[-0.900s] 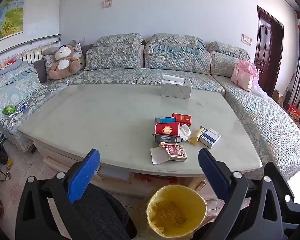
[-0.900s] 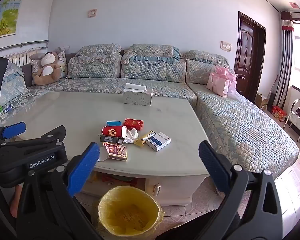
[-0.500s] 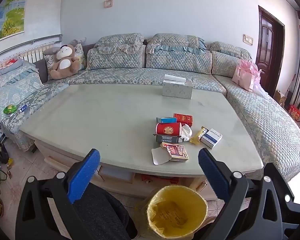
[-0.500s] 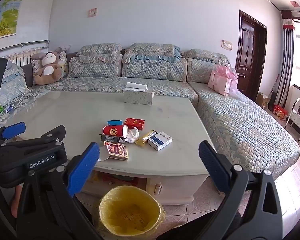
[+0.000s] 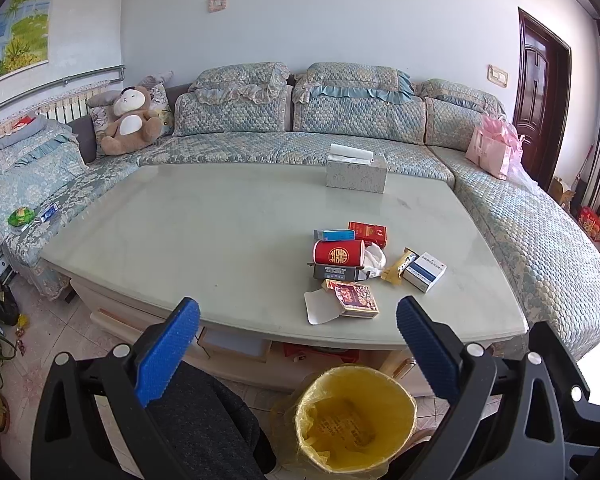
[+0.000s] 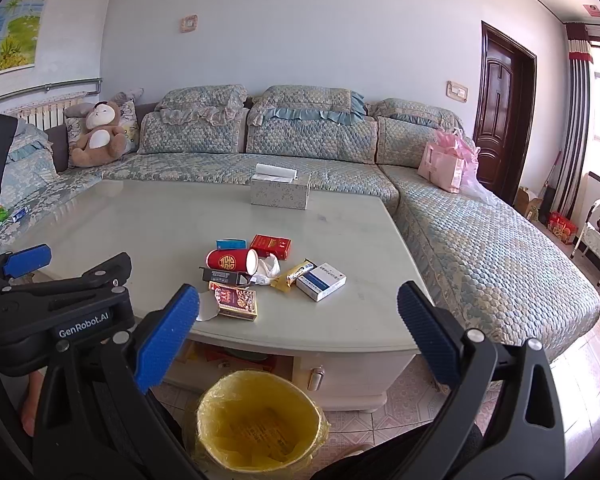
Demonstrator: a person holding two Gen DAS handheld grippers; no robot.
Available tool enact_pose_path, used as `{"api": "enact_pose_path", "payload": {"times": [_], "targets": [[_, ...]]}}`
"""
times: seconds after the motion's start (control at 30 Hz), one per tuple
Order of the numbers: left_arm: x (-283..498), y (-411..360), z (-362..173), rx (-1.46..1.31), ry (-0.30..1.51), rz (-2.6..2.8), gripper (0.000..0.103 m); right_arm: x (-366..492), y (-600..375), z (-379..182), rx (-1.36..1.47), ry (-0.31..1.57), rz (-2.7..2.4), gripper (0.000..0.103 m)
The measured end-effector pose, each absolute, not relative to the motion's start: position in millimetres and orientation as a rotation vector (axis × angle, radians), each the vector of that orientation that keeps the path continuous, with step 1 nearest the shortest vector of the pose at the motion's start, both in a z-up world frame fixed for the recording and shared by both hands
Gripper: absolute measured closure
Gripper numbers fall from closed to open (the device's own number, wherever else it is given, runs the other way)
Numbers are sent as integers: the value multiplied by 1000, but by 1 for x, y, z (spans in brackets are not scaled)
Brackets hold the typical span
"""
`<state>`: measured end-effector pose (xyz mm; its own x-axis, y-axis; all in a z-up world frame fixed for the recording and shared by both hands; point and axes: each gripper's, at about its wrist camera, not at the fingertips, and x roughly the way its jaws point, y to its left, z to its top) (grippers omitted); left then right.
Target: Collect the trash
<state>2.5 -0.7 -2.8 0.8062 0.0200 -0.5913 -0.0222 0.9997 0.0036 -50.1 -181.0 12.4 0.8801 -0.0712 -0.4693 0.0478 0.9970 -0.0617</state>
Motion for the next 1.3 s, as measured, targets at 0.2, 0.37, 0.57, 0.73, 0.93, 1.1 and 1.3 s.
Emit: {"api": "enact_pose_path", "payload": {"times": [0.2, 0.37, 0.57, 0.73, 0.93, 1.1, 1.3], "targets": [[1, -1, -4, 0, 630, 27, 6, -51, -181, 12, -48, 489, -60, 6], [0, -1, -5, 0, 630, 29, 6, -51, -182, 13, -48, 490, -60, 6], [0, 0, -6, -1, 629, 31, 6, -51, -182, 12, -48, 490, -57, 6], [1, -1, -6, 1, 635, 36, 6, -51, -182, 12, -50, 491, -56, 6], [1, -1, -5, 3, 635, 39, 6, -51, -181, 12, -51, 491, -56, 6], [2, -2, -4, 9, 636, 39, 6, -51, -182, 12, -51, 490, -56, 6], [3, -3, -2, 11, 632, 43, 6, -50, -182, 12, -52, 489, -53, 6]]}}
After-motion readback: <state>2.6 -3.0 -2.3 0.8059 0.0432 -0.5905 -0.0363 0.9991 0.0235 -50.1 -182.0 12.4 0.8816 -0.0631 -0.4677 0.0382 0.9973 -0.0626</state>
